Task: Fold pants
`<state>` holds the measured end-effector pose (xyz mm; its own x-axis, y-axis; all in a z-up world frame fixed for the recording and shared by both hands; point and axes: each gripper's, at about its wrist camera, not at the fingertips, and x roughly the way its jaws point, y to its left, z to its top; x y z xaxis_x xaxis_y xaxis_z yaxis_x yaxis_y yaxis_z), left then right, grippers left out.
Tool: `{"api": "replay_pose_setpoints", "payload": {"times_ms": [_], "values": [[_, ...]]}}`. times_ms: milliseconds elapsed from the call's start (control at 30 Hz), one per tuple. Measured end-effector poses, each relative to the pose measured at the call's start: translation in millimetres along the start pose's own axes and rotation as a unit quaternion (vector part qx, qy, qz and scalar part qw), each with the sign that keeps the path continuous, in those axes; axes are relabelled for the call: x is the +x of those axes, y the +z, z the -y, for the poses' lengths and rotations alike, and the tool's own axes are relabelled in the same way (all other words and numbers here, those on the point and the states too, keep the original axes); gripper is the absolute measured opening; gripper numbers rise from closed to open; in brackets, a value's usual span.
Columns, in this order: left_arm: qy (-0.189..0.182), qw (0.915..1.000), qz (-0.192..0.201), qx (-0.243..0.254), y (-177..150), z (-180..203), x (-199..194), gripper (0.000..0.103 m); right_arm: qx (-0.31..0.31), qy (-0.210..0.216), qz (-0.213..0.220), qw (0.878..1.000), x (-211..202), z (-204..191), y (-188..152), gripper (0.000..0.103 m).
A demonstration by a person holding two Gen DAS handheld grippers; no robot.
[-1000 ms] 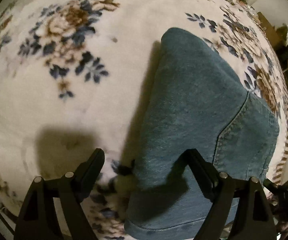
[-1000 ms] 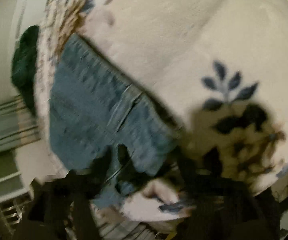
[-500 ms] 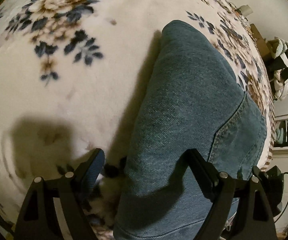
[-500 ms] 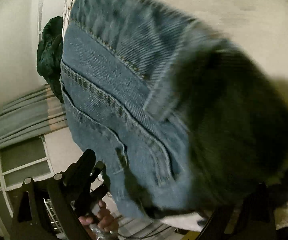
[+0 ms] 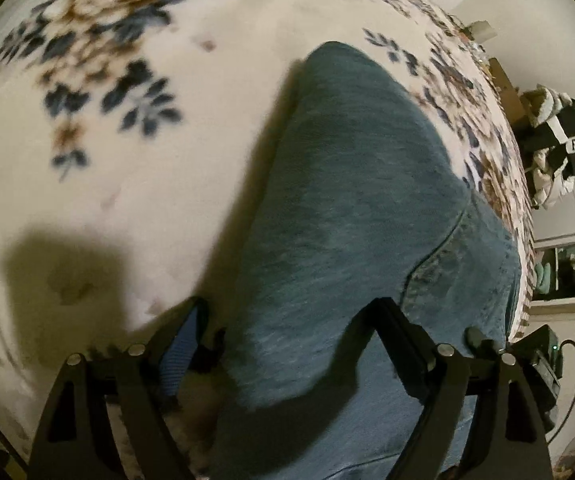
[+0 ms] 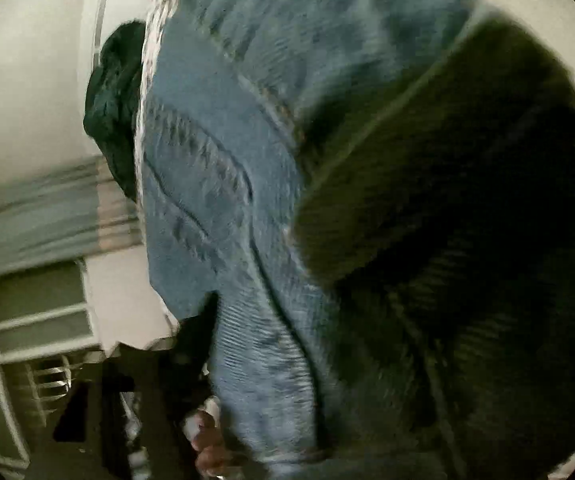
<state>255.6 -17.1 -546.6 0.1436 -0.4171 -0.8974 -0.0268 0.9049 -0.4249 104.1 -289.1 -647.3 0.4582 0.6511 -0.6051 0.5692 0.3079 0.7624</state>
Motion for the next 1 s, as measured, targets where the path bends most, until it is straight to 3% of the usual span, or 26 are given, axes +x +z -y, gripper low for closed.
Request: {"api": "replay_pose_setpoints", "payload": {"times_ms": [33,100,167,267,733,1000], "values": [[-0.005,0.9999,0.004,0.009,0.3,5.4,0.2,0.063,-0.003,-0.007,0.003,1.000,0.5,-2.4,-2.6,0.049],[0.003,0.9995,0.009,0.029,-0.8,16.2,-2.3,0.054,-0.007,-0.013,0.010,1.000,0.5,-7.6,-3.7,0.042],[0.000,0.9994,0.012,0.033,-2.3,19.7,-5.8,0.034,-0.013,-0.020,0.017,1.000,4.2,-16.1,-3.4,0.037],[-0.006,0.9994,0.020,0.028,-5.3,22.4,-17.1,0.021,-0.019,-0.028,0.027,0.999,0.5,-31.7,-11.1,0.033],[-0.025,0.9978,0.060,0.014,-4.1,73.1,-98.6,0.016,-0.073,-0.008,0.032,0.997,-96.5,-88.8,-7.3,0.029],[-0.025,0.9958,0.087,0.019,40.1,121.5,-145.3,0.016,-0.101,0.010,0.039,0.994,-141.3,-158.8,14.0,0.029]]}}
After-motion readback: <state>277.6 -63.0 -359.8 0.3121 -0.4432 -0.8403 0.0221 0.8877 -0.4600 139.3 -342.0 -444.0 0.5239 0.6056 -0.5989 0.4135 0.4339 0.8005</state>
